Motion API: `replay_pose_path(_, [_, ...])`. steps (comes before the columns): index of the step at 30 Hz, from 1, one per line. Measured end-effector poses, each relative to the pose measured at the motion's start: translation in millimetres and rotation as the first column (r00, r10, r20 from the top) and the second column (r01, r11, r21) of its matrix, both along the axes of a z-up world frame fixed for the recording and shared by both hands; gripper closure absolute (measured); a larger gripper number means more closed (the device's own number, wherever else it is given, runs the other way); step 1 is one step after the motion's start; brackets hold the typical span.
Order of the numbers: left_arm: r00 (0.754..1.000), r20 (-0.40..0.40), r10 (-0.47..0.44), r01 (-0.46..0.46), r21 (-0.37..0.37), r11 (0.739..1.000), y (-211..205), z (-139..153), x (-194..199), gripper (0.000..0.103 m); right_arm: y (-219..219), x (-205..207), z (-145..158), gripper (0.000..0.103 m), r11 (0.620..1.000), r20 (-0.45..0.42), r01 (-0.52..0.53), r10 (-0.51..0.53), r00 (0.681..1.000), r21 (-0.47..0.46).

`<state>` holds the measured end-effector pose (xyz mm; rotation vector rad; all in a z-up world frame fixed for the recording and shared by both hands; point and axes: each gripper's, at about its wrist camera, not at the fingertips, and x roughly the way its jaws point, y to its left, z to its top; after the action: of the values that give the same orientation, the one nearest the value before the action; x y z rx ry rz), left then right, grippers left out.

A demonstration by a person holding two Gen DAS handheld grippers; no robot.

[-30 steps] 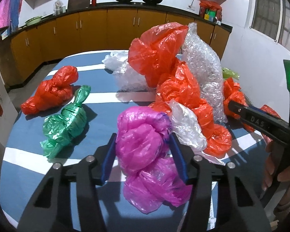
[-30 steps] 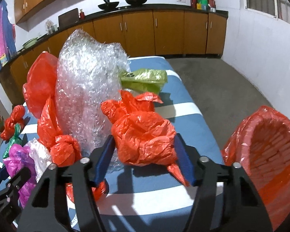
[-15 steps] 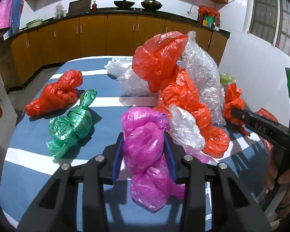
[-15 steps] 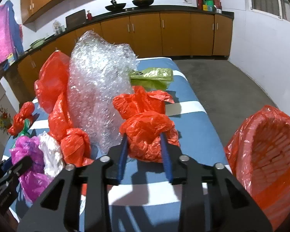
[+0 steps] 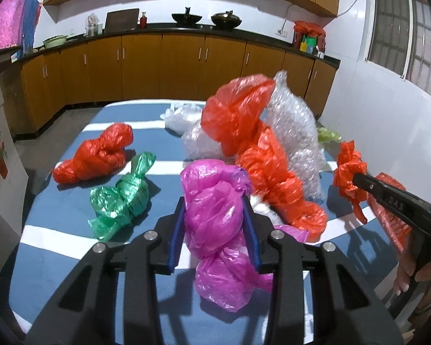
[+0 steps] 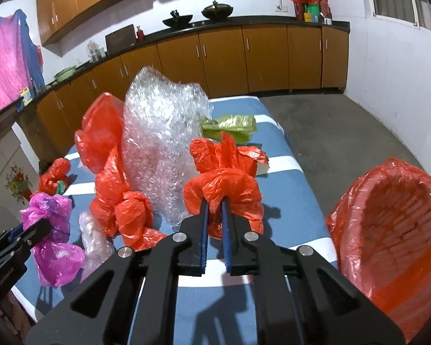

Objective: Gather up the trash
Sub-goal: 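Carry the pink bag and red bag in both tools over the red basket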

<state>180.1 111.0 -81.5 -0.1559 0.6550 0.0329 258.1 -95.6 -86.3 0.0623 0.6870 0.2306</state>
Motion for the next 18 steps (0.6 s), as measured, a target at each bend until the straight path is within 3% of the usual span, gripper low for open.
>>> replay_pose_path(11, [0.993,0.086,-0.075,0.076,-0.005,0.997,-34,38,-7,0.066,-20,-27,27,0.094,0.999,0.070,0.004,-0.007,0.998,0.034])
replay_pose_path(18, [0.981,0.107,-0.160,0.162,-0.006,0.987,-72,51,4,0.066,-52,-45,47,0.094,0.997,0.120,0.060,-0.064,0.991,0.039])
